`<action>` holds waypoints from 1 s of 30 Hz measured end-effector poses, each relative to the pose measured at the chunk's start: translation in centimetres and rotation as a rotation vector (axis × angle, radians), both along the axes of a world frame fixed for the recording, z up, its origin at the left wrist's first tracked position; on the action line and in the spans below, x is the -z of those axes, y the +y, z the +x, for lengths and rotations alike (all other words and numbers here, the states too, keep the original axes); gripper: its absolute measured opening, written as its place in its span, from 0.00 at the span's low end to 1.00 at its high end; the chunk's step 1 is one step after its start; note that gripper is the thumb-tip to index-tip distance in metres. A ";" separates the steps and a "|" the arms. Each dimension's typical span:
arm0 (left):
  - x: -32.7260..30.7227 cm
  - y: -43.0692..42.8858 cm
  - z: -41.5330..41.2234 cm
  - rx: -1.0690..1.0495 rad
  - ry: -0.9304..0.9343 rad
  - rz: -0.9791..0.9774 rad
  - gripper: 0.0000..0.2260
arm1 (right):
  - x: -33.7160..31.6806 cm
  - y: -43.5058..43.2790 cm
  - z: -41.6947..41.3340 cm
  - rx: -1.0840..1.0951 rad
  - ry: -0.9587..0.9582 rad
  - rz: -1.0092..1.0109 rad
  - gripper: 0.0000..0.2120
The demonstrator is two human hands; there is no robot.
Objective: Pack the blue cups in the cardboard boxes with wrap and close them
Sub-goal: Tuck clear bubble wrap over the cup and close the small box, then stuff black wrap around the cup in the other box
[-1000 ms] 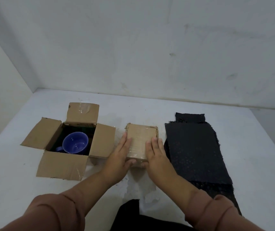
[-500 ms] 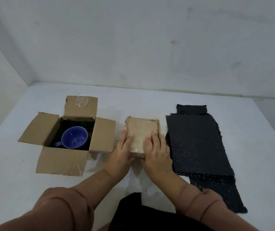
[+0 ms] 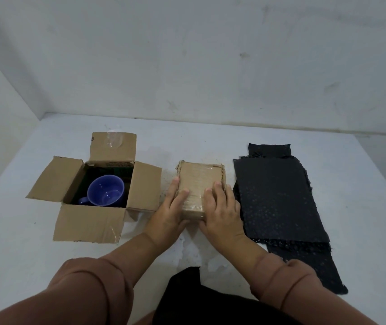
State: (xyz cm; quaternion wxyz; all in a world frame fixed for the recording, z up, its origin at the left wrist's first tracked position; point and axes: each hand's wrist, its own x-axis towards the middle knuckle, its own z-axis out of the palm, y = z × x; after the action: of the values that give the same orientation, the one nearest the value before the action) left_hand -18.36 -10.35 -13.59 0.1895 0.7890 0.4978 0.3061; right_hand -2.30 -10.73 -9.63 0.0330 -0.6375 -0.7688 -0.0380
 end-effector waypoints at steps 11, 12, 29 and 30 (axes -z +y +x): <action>-4.9 -1.0 2.7 -0.274 -0.189 -0.411 0.37 | -1.0 0.8 3.9 -0.154 0.566 -0.271 0.35; -5.7 -0.9 3.3 -0.297 -0.211 -0.386 0.37 | -1.5 0.9 4.5 -0.136 0.691 -0.280 0.34; -3.7 6.3 19.1 -0.454 -0.532 -1.150 0.19 | 1.8 3.4 18.9 0.295 0.450 -0.595 0.28; -3.7 6.6 19.3 -0.513 -0.579 -1.169 0.18 | 2.1 3.4 18.9 0.286 0.432 -0.589 0.28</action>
State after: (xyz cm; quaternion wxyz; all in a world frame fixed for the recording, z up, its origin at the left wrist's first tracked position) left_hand 0.90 -3.79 -9.86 0.6296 0.3020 0.6808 0.2211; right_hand 16.57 -7.32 -11.68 0.0041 -0.7138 -0.6254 0.3152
